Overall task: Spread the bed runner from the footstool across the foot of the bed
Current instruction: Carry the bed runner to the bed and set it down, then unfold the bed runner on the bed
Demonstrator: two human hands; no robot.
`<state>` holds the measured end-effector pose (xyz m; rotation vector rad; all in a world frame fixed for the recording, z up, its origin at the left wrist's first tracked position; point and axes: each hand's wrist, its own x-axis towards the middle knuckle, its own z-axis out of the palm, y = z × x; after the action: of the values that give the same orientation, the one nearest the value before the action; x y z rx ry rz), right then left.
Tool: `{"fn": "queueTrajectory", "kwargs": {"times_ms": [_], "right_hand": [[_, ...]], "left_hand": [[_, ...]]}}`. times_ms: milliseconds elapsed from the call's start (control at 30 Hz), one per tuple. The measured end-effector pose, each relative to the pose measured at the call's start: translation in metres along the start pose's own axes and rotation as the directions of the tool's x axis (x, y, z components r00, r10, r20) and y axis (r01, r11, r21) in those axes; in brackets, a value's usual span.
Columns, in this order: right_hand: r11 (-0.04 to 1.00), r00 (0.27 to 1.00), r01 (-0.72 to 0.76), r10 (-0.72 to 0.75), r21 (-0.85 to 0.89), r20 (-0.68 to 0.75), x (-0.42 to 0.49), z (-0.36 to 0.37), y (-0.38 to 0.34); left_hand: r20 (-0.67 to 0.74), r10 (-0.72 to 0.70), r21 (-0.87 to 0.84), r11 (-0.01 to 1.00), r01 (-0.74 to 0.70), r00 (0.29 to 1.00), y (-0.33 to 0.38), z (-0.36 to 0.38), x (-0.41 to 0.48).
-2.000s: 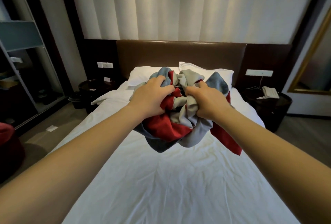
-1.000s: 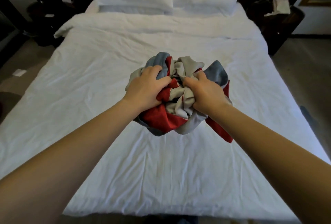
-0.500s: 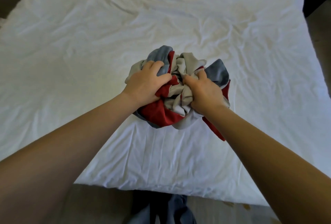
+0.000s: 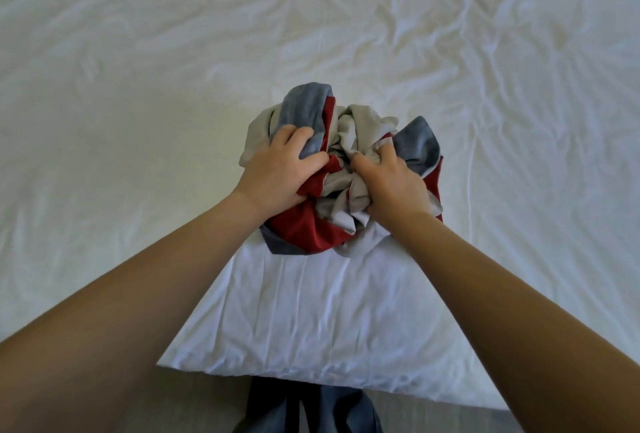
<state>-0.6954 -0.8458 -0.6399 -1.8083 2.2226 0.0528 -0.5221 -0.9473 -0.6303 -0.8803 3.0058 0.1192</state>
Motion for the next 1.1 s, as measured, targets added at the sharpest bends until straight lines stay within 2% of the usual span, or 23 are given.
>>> {"fn": "queueTrajectory", "kwargs": {"times_ms": [333,567,700,800,867,933,1000,1100], "right_hand": [[1.000,0.996,0.003,-0.003,0.009,0.094,0.011,0.063,0.023],[1.000,0.990,0.006,-0.003,-0.023,0.141,0.023,0.069,0.030],[0.981,0.988,0.119,-0.101,-0.156,0.118,0.017,0.052,0.045],[0.952,0.964,0.263,-0.251,-0.154,0.091,0.007,0.034,0.064],[0.913,0.925,0.379,-0.369,-0.152,0.091,0.003,0.027,0.077],[0.875,0.885,0.462,-0.443,-0.146,0.144,0.001,0.022,0.087],[0.857,0.861,0.493,-0.455,-0.150,0.229,0.005,0.022,0.093],[0.861,0.862,0.485,-0.441,-0.154,0.251,0.012,0.026,0.093]], "left_hand": [[0.113,-0.052,0.035,0.998,0.048,0.992,0.013,0.060,0.007],[0.149,-0.112,0.075,0.992,0.101,0.982,0.022,0.069,0.017],[0.075,-0.197,0.094,0.977,0.190,0.978,0.037,0.057,0.014],[-0.057,-0.141,-0.111,0.985,0.134,0.988,0.065,0.052,0.006],[-0.097,-0.107,-0.214,0.973,0.084,0.990,0.091,0.055,-0.002],[-0.057,-0.176,-0.300,0.942,0.151,0.983,0.112,0.062,-0.005],[0.014,-0.252,-0.330,0.913,0.242,0.968,0.125,0.068,-0.003],[0.032,-0.221,-0.184,0.957,0.223,0.975,0.136,0.080,0.005]]}}
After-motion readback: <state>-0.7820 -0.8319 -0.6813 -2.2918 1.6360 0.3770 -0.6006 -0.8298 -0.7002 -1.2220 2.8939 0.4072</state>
